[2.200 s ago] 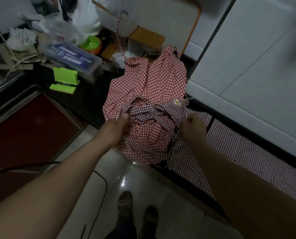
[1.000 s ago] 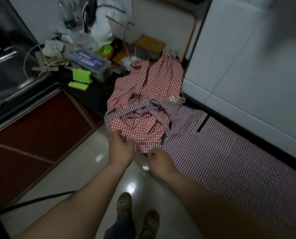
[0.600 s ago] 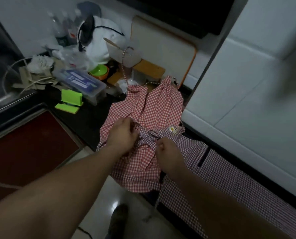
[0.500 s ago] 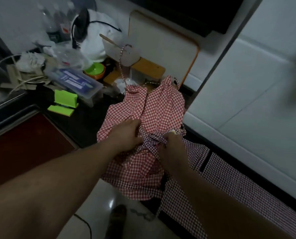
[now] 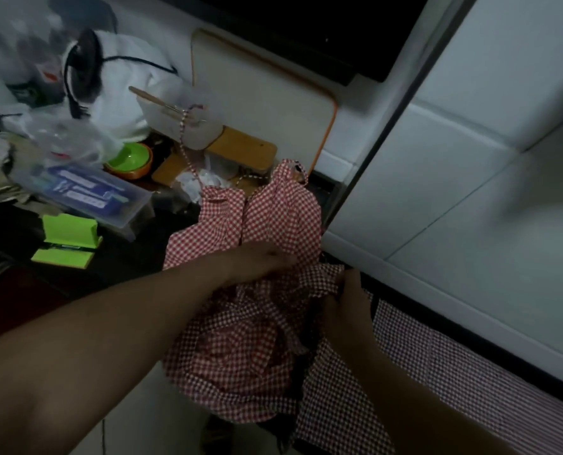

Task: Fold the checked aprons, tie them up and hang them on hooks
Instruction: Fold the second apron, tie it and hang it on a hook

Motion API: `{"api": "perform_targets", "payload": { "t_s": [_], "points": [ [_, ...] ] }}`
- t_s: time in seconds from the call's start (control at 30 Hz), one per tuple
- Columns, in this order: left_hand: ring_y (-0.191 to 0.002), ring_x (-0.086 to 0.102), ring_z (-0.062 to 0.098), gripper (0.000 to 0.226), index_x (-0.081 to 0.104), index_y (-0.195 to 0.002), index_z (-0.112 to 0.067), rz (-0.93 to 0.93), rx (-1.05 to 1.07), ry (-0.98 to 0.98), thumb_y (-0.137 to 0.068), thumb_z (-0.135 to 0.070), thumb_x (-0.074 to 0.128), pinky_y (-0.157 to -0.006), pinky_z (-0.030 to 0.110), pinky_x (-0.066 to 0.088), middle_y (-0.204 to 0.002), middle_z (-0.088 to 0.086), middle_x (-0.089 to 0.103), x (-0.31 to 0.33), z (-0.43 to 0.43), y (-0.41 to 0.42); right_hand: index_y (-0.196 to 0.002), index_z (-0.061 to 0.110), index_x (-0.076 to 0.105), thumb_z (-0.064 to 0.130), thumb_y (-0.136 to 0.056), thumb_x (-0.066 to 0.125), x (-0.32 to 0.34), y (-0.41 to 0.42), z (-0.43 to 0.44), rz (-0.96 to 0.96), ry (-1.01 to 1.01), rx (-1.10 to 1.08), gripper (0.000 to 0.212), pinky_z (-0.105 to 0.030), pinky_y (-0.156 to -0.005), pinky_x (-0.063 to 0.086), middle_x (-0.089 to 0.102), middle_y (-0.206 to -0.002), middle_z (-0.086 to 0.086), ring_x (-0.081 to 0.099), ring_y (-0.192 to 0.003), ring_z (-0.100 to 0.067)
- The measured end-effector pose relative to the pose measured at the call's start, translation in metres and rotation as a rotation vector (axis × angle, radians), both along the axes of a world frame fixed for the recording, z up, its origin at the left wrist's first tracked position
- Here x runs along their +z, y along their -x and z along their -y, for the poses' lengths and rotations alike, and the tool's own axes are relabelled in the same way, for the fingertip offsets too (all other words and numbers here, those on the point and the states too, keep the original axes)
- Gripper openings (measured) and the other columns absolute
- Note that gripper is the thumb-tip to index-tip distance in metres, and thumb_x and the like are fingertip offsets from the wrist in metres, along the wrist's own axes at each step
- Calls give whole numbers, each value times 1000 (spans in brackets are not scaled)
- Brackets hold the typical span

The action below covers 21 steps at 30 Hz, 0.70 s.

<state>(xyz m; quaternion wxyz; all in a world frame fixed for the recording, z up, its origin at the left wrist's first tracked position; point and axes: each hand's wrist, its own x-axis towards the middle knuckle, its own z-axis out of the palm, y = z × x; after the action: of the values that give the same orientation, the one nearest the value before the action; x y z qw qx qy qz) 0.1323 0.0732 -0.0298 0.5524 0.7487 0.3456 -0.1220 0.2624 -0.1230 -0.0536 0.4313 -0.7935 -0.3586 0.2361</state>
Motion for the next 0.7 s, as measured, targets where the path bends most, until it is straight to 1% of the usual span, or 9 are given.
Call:
{"api": "perform_targets", "payload": {
  "t_s": [0.1,0.2,0.27,0.33,0.4,0.47,0.53,0.63,0.7],
  "points": [
    [-140,45,16,81,46,-156,-30,-115,-276,-43,-89,-76,58,-122,36,32,-159,-10,43,-18,10,-19,-96,17,46,-8,-98,49,-4,0,5,7,13,14,25,-16,-56,47,61,-85,1,59,-70,1],
    [-129,57,17,59,59,-145,-24,-57,-251,44,-94,-51,69,-118,39,42,-146,-3,59,-22,16,-28,-100,19,46,2,-99,55,-11,-2,6,15,78,37,19,-19,-54,44,62,-87,3,59,-71,1],
    [-121,60,19,42,67,-135,-21,-44,-232,-34,-97,-39,68,-114,39,44,-136,-2,65,-17,14,-31,-112,23,50,23,-98,64,-17,-5,10,17,130,57,20,-27,-66,50,63,-102,7,61,-83,2],
    [-123,58,20,38,69,-132,-19,-50,-229,-198,-100,-38,61,-114,34,42,-139,-3,63,-3,6,-31,-129,26,49,50,-93,67,-25,-9,18,152,207,81,47,-34,-85,53,58,-123,6,58,-107,-5],
    [-120,59,22,34,72,-122,-17,0,-98,-292,-102,-41,58,-105,33,45,-127,-8,62,9,-7,-27,-142,25,43,67,-86,66,-33,-13,29,246,335,113,74,-38,-99,51,49,-138,1,52,-123,-16],
    [-100,65,26,24,69,-92,-16,79,104,-150,-101,-36,59,-88,35,50,-105,3,71,13,-22,-21,-150,23,36,80,-82,58,-42,-18,42,206,474,136,91,-43,-106,48,43,-148,-2,49,-131,-22],
    [-89,66,29,20,64,-85,-13,114,208,66,-101,-26,61,-83,35,51,-96,16,72,10,-29,-16,-156,24,31,92,-79,40,-52,-18,50,205,563,165,102,-47,-114,42,40,-155,-4,45,-138,-25],
    [-111,70,29,31,69,-120,-10,-57,146,309,-98,-32,68,-100,37,53,-122,7,75,-1,-34,-7,-152,25,41,95,-77,4,-65,-18,52,324,618,224,109,-47,-116,39,44,-153,-4,44,-138,-25],
    [-118,66,28,44,65,-129,-16,-232,-27,72,-93,-40,75,-103,39,55,-132,-1,68,-6,-45,-3,-146,24,48,90,-80,-7,-71,-20,51,385,649,247,108,-47,-111,42,48,-149,-5,48,-133,-27]
  ]
}}
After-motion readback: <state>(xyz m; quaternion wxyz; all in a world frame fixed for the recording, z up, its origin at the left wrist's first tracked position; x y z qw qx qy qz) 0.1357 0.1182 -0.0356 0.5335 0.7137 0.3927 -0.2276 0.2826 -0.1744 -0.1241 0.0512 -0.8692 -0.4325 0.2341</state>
